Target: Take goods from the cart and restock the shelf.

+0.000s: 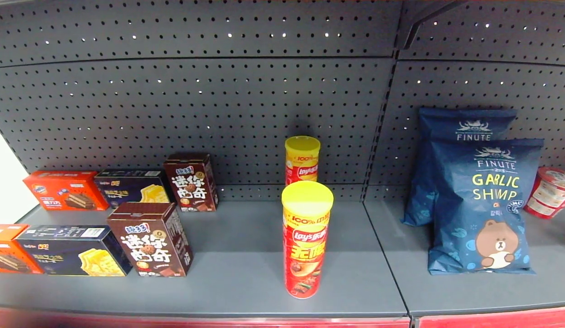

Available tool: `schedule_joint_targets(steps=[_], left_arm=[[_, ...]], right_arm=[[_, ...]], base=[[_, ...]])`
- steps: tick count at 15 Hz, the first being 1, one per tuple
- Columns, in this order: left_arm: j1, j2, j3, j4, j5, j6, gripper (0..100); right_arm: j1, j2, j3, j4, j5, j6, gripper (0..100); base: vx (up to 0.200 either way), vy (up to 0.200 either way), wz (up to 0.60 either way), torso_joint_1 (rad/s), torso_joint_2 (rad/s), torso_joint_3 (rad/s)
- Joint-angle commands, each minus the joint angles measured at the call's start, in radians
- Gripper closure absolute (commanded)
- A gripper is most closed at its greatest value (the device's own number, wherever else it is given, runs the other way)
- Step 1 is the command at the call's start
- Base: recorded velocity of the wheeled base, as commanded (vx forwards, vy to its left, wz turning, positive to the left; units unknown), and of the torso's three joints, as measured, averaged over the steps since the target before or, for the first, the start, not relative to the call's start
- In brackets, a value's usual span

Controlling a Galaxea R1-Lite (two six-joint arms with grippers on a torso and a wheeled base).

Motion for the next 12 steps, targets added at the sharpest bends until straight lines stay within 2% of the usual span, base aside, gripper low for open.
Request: schedule_joint_targets(steps=[1,10,11,12], left_arm=[[0.0,0.004,0.0,0.0,0.0,0.0,0],[0.0,0.004,0.002,0.0,0.0,-0.001,0],[0.0,0.004,0.0,0.0,0.0,-0.001,0],[0.0,0.004,0.0,0.0,0.0,-0.001,0]], right_arm=[[0.0,0.002,0.001,-0.001,0.0,-0.001,0],[-0.001,0.002,0.001,-0.001,0.0,0.001,0],[-0.001,0.002,0.001,-0.001,0.0,0.001,0],[-0.001,0.002,0.001,-0.001,-0.001,0.001,0]], base=[[0.0,0.0,0.0,0.0,0.0,0.0],[0.0,0.0,0.0,0.0,0.0,0.0],[0.0,0.0,0.6,0.007,0.0,-0.002],[0.0,0.0,0.0,0.0,0.0,0.0]])
